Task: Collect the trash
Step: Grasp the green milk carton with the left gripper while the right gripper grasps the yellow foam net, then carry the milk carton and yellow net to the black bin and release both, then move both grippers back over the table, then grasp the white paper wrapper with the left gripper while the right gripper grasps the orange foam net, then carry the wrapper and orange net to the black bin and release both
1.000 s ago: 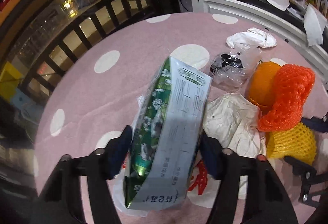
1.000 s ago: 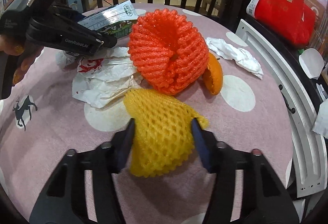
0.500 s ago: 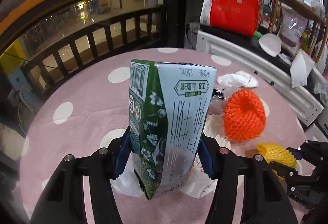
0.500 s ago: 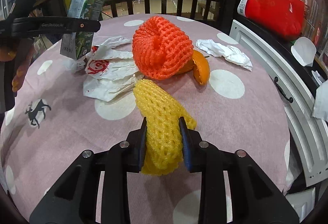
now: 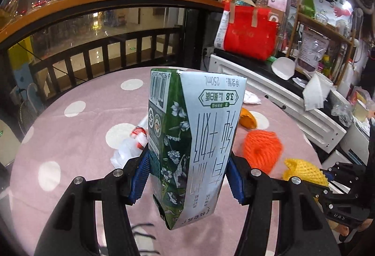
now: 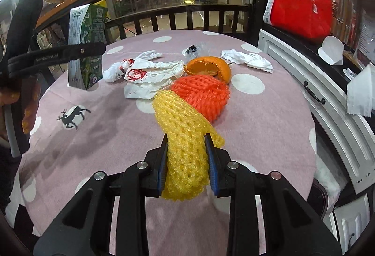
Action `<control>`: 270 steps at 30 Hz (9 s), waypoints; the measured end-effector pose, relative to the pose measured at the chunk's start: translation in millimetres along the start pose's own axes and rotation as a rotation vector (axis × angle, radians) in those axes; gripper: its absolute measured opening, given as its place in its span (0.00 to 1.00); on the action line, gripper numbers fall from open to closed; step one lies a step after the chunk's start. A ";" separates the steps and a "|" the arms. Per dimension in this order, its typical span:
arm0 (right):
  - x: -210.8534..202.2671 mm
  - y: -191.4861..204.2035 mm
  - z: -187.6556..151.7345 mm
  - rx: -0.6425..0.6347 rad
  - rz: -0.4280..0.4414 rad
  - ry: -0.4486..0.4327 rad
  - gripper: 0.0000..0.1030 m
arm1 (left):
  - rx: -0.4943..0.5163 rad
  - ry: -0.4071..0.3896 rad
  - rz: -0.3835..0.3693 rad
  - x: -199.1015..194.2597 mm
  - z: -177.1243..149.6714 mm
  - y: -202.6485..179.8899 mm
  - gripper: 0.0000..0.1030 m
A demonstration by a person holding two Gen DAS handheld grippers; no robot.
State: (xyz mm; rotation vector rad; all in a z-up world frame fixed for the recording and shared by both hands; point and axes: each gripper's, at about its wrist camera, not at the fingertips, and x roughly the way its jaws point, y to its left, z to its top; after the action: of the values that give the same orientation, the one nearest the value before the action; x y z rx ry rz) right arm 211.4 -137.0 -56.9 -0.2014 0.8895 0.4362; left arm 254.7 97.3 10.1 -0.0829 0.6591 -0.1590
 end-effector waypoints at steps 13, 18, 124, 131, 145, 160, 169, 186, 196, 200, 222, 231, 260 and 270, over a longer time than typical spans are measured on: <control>-62.8 -23.1 -49.5 0.068 -0.023 -0.035 0.28 | 0.028 -0.026 -0.127 -38.5 -47.7 -67.0 0.55; -83.4 -44.9 -68.3 0.116 -0.057 -0.040 0.28 | 0.038 -0.036 -0.170 -47.9 -55.8 -89.7 0.55; -170.7 -246.5 -210.0 0.724 -0.374 -0.089 0.77 | 0.493 0.488 -0.369 108.9 -197.2 -392.6 0.90; -192.3 -236.4 -192.6 0.676 -0.410 -0.156 0.81 | 0.505 0.348 -0.463 42.9 -175.8 -381.2 0.93; -179.5 -183.1 -143.4 0.529 -0.335 -0.184 0.83 | 0.432 0.136 -0.447 -29.6 -122.8 -316.9 0.94; -108.2 -100.6 -77.9 0.337 -0.150 -0.125 0.83 | 0.267 0.079 -0.192 -29.4 -86.0 -179.1 0.94; -51.4 -60.6 -44.0 0.275 -0.024 -0.055 0.83 | 0.145 0.107 -0.026 -13.2 -82.6 -79.5 0.94; 66.9 -15.6 32.2 0.143 0.014 0.078 0.82 | -0.003 0.125 0.042 8.2 -60.5 14.4 0.94; 103.1 -24.6 48.5 0.155 0.053 0.142 0.27 | 0.098 0.145 0.038 34.5 -51.4 -2.8 0.94; 88.1 -21.1 48.1 0.124 0.040 0.100 0.23 | 0.116 0.163 0.023 54.7 -41.2 -9.5 0.94; 27.0 -44.6 18.7 0.201 0.037 0.027 0.24 | 0.090 0.238 0.057 116.9 -20.9 -24.8 0.35; 11.9 -51.5 3.1 0.211 0.036 0.015 0.23 | 0.055 0.164 0.057 86.7 -19.4 -29.4 0.18; -88.6 -88.2 -74.4 0.283 -0.060 -0.067 0.24 | 0.031 -0.002 -0.182 -29.5 -58.1 -117.7 0.18; -101.7 -150.8 -120.5 0.396 -0.188 -0.004 0.24 | 0.085 -0.017 -0.293 -38.9 -57.7 -175.4 0.18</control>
State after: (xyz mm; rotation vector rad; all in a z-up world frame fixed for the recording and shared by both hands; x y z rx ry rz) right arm 138.0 -342.5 -52.8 0.0798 0.9256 0.0806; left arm 167.7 -70.1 10.4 -0.0990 0.6205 -0.4676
